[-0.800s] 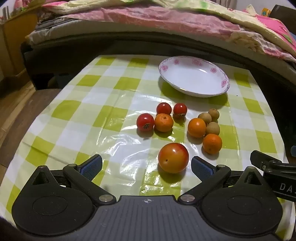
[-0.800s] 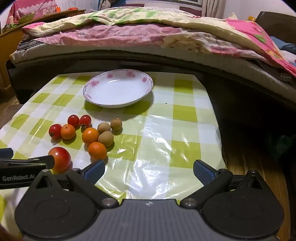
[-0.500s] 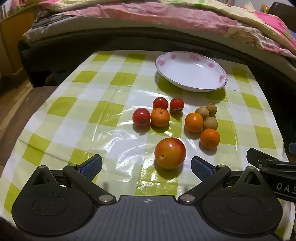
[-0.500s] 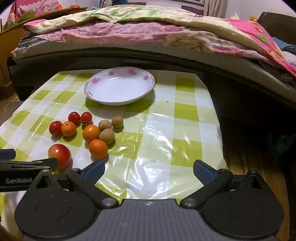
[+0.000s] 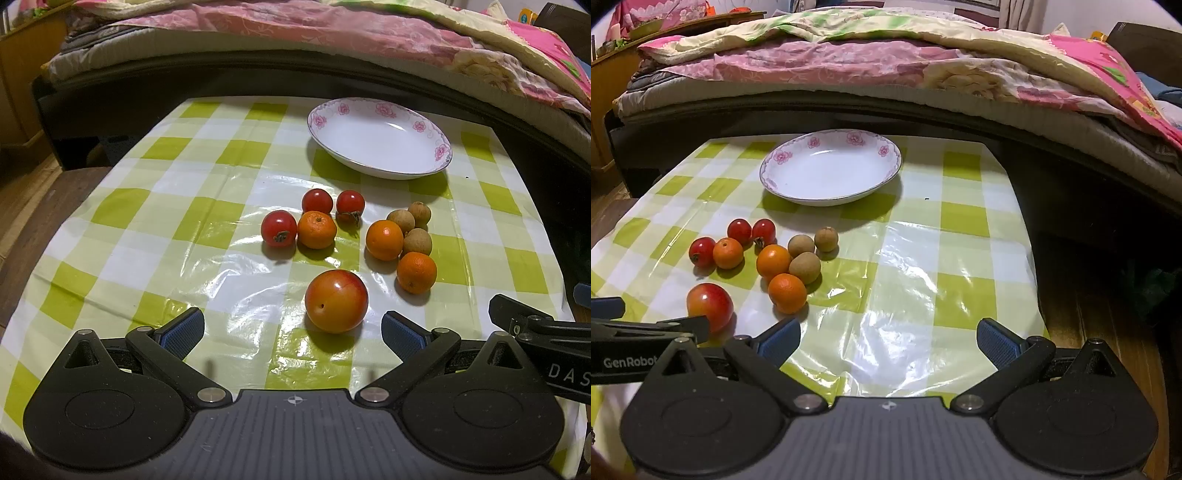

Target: Organize fruits

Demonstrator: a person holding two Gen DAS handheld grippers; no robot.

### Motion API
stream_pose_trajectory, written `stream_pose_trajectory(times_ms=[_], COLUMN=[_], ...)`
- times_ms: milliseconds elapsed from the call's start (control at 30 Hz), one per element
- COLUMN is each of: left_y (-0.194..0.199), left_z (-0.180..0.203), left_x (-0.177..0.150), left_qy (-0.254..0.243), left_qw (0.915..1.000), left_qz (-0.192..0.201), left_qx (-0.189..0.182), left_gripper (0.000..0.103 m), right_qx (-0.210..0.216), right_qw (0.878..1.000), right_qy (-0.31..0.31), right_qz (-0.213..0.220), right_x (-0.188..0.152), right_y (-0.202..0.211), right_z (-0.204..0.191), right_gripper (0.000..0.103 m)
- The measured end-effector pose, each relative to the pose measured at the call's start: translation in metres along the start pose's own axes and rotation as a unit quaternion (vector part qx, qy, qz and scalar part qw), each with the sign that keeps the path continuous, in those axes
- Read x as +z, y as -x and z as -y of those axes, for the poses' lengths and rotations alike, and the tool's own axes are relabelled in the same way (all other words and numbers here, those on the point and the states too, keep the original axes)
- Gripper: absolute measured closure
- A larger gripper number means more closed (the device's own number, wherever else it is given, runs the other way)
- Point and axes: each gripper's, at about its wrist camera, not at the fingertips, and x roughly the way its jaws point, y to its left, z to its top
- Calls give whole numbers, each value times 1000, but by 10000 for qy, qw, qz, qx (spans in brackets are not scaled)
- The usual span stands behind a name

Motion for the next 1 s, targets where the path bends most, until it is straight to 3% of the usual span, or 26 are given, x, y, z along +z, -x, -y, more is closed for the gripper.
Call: stream_pose_trajectory(times_ms=[1000], left_y=[-2], left_z=[1], left_x=[-2], left_qy=[-45], left_qw=[10000], left_qz=[-19], left_qx=[27], left_gripper=[2], right_qx=[9], right_qw=[10000], right_qy=[3], right_qz=[-47], right_x=[-1], right_y=[-3], right_z=[0], right_gripper=[0])
